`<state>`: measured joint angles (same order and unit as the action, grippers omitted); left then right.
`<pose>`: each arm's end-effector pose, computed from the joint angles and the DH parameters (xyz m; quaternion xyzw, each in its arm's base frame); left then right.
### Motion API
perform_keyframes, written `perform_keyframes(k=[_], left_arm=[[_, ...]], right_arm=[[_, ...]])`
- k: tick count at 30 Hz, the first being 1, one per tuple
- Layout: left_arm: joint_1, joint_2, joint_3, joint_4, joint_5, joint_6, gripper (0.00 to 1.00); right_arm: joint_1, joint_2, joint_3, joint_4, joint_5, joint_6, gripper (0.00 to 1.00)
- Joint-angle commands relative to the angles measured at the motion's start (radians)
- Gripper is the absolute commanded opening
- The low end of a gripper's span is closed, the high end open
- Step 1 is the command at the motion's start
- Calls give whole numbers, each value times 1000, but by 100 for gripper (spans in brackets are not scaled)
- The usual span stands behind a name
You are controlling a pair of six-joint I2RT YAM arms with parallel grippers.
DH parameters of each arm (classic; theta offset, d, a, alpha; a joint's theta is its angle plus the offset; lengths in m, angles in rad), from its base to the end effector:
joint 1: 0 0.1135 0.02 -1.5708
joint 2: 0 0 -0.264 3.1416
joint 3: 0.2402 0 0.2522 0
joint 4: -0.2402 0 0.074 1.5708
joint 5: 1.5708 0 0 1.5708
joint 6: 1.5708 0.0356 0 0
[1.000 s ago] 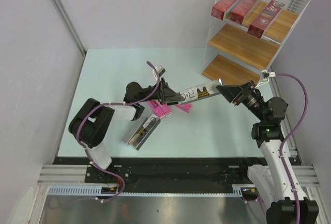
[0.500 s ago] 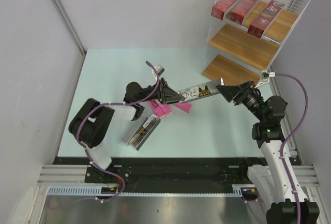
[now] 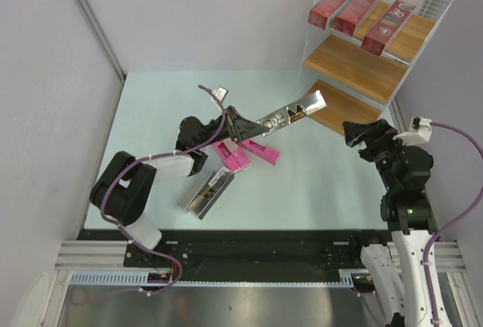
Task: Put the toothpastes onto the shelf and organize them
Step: Pick up the toothpaste from the center of the board, then place the toothpaste on the shelf.
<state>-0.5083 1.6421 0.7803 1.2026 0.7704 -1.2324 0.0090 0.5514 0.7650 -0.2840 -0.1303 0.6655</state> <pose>0.2829 -0.1860 0.2632 0.0976 0.6087 -0.7184 0.3221 0.1308 0.0058 0.3547 0.1933 0.7053 0.2701 0.6263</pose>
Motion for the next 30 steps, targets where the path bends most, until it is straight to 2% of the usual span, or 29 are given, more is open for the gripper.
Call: perform_keyframes(k=[1,8,19,30], left_arm=[[-4,-39,60,-87,-111,89,13],[-12,-7,200,-221,-148,137,11],[-35,197,497,-406,-184,166,10],[-58,384,757,-457,-209,125,10]], right_arm=[[-1,-62,48,-181,309,-53,100],[-1,-73,51,-175,294,-69,100],[-1,-25,53,-152,236,-86,100],[-1,53,108,-142,152,-90,100]])
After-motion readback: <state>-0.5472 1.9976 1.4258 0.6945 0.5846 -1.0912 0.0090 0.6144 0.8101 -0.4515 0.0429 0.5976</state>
